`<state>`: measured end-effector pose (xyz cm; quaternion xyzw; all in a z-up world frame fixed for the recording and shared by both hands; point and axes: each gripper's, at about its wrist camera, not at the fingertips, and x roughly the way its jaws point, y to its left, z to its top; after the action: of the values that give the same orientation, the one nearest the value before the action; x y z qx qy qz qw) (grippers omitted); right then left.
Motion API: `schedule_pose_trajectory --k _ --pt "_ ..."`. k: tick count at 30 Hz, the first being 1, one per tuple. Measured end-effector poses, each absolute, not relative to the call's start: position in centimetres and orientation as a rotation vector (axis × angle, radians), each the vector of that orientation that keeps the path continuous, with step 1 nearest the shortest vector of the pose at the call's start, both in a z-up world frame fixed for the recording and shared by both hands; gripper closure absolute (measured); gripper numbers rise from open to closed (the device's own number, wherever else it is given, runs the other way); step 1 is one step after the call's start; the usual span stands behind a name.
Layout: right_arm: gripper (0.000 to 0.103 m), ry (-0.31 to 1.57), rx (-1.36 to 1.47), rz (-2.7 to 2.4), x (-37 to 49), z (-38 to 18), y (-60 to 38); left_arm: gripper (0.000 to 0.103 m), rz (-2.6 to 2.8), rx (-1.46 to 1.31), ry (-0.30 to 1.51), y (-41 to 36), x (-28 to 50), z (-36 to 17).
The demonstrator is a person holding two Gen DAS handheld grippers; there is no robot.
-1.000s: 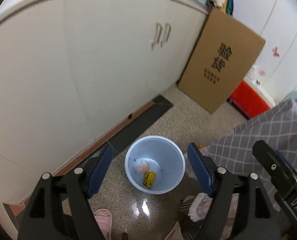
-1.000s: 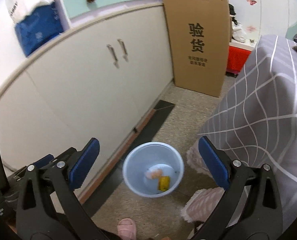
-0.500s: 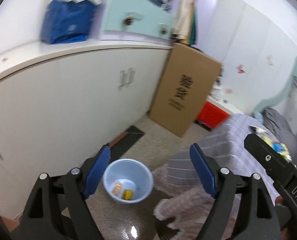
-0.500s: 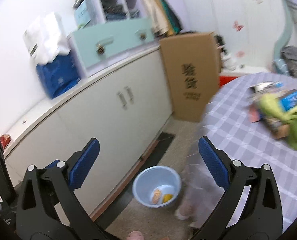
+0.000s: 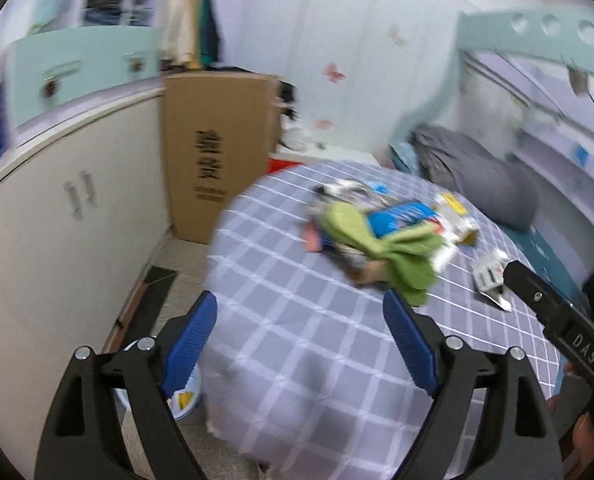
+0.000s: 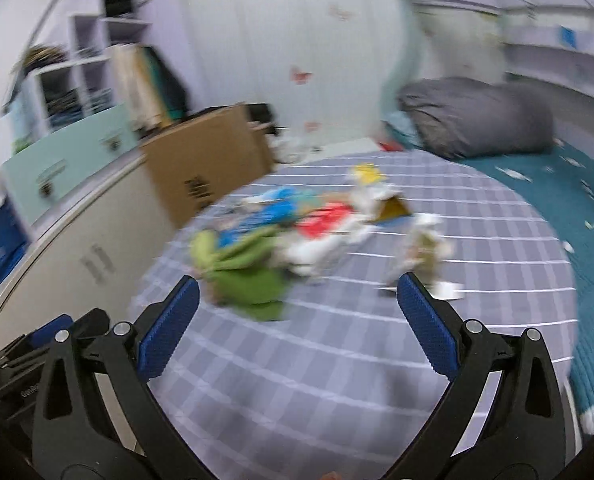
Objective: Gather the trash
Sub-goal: 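Grasp the green cloth toy with the left tool while the right tool grasps a gold box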
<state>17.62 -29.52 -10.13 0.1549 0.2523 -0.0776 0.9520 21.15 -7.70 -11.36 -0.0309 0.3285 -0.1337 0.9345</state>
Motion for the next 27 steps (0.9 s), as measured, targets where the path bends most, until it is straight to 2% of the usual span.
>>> schedule_pose_trajectory --k 6,13,14,16,17,20,21,22,24,27 --pt "0.006 0.566 0.386 -0.259 18.0 -12.8 -35.5 0.020 -0.345 0.065 0.683 -13.6 24.3 -13.0" --pt "0.006 0.624 0.416 -0.307 20.7 -14.3 -38.4 0.022 -0.343 0.109 0.722 -15.2 28.3 -14.3" --pt "0.006 0.632 0.420 -0.307 21.3 -14.4 -38.8 0.025 -0.342 0.119 0.719 -15.5 28.6 -14.4" --pt "0.006 0.663 0.441 -0.314 22.5 -15.0 -39.6 0.043 -0.358 0.118 0.740 -15.9 29.5 -14.6" --pt "0.006 0.680 0.457 -0.314 23.0 -15.3 -39.9 0.047 -0.370 0.110 0.758 -16.1 29.9 -14.8" --pt "0.006 0.754 0.485 -0.279 24.6 -16.3 -40.6 0.069 -0.411 0.087 0.762 -16.5 30.1 -14.9" --pt "0.009 0.753 0.484 -0.271 24.7 -16.2 -40.6 0.087 -0.420 0.089 0.750 -16.6 29.9 -14.6" --pt "0.015 0.747 0.475 -0.259 24.6 -16.1 -40.4 0.089 -0.427 0.089 0.745 -16.6 29.6 -14.5" --pt "0.057 0.762 0.453 -0.242 24.6 -16.1 -39.9 0.091 -0.440 0.084 0.730 -16.7 29.2 -14.2" --pt "0.057 0.769 0.439 -0.219 24.2 -15.9 -39.1 0.092 -0.459 0.036 0.720 -16.1 28.7 -13.6"
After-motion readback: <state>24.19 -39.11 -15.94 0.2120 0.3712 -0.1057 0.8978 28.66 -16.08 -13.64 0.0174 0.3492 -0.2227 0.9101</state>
